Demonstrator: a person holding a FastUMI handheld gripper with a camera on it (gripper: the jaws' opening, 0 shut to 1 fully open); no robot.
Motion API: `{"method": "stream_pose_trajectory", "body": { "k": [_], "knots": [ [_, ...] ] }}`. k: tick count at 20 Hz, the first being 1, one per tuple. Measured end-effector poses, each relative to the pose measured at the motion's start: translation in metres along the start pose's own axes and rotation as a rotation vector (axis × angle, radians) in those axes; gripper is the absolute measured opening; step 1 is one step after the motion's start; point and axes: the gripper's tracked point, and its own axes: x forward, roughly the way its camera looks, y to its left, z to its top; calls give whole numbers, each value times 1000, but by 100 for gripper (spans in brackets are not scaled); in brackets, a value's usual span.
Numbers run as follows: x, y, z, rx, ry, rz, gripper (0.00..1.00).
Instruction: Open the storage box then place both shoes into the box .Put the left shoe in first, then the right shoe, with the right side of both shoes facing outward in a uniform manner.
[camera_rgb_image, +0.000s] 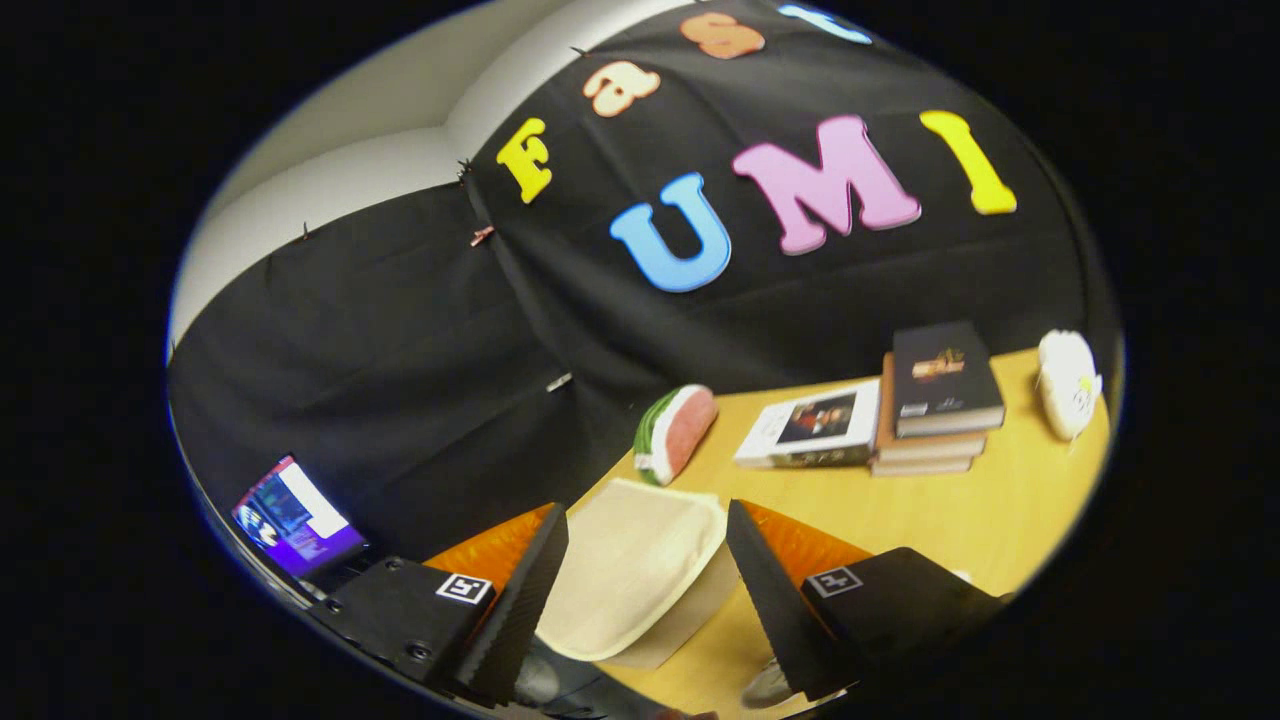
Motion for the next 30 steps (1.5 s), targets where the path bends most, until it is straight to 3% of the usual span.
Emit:
{"method": "stream_pose_trajectory", "body": {
  "k": [7,11,20,24,26,30],
  "knots": [
    [35,-20,-80,297,201,76,98],
    [52,-34,-112,424,264,74,98],
    [77,-27,-141,567,326,132,94],
    [75,-37,-122,628,263,100,14],
    [70,-24,-117,634,266,126,7],
    [68,4,-92,574,242,146,7]
  ]
}}
